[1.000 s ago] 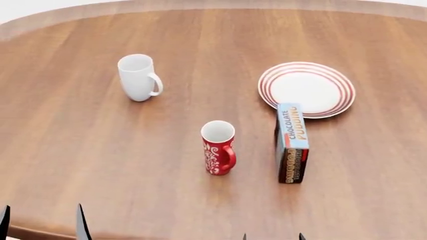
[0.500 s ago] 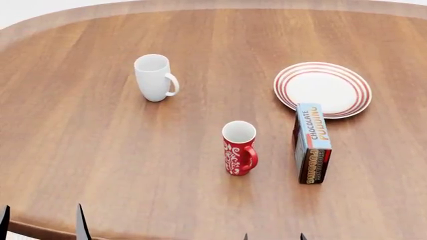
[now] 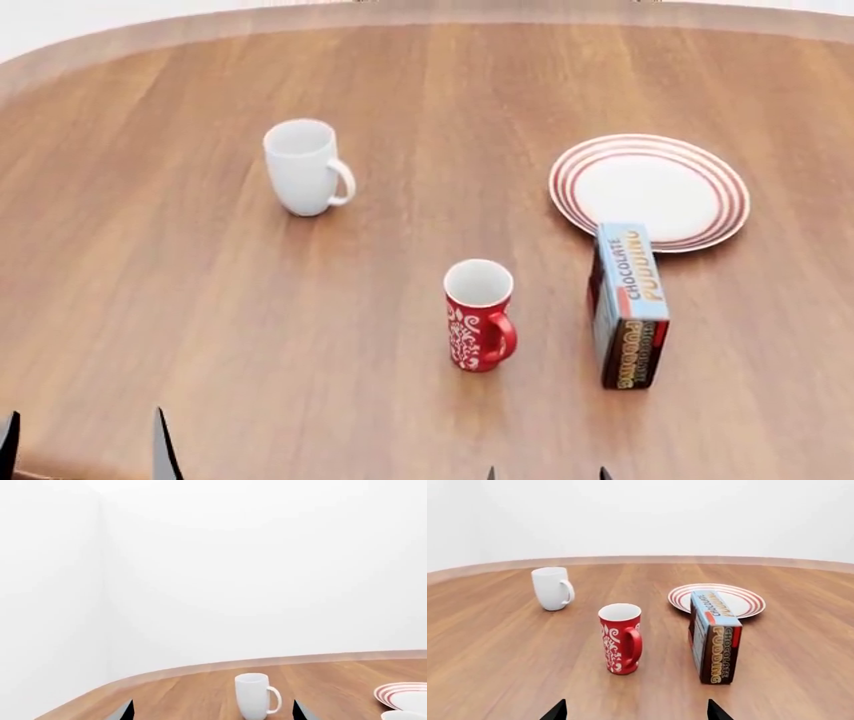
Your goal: Pick up the red mug and put it on the plate
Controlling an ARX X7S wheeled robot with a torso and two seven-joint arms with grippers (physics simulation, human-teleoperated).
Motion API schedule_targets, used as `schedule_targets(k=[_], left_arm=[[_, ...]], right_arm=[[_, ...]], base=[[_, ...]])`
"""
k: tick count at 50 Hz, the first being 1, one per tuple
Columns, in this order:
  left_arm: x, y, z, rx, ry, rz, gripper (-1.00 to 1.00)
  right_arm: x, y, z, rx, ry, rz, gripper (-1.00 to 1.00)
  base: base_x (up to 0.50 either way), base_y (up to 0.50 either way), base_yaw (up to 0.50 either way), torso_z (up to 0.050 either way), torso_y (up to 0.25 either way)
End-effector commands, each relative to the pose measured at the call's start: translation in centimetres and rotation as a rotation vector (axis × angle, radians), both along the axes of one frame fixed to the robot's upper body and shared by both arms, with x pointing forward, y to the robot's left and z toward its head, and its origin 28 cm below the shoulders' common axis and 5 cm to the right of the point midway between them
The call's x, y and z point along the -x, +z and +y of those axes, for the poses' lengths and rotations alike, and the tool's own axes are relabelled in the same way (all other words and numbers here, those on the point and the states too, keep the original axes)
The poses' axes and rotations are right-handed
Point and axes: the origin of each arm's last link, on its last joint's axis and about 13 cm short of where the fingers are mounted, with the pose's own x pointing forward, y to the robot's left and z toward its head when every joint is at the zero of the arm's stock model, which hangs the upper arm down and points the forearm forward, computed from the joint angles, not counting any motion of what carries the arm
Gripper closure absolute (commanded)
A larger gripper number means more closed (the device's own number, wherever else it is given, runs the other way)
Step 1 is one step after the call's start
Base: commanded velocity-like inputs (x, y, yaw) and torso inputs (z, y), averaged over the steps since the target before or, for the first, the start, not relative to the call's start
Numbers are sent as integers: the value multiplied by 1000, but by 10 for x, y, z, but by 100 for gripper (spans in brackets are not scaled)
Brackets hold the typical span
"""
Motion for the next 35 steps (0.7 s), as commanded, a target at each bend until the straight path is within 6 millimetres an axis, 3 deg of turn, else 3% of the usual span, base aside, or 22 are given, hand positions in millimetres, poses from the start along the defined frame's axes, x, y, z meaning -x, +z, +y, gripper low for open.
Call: schedule_targets(k=[1,35], left_arm=[[0,0,0,1,-2,2,-100],[0,0,0,6,-8,4,-100]], right_arm=[[1,1,0,-7,-2,-3,-100],[-1,0,0,-4,2,1,-100]], base=[[188,0,0,0,0],[199,0,0,0,0]])
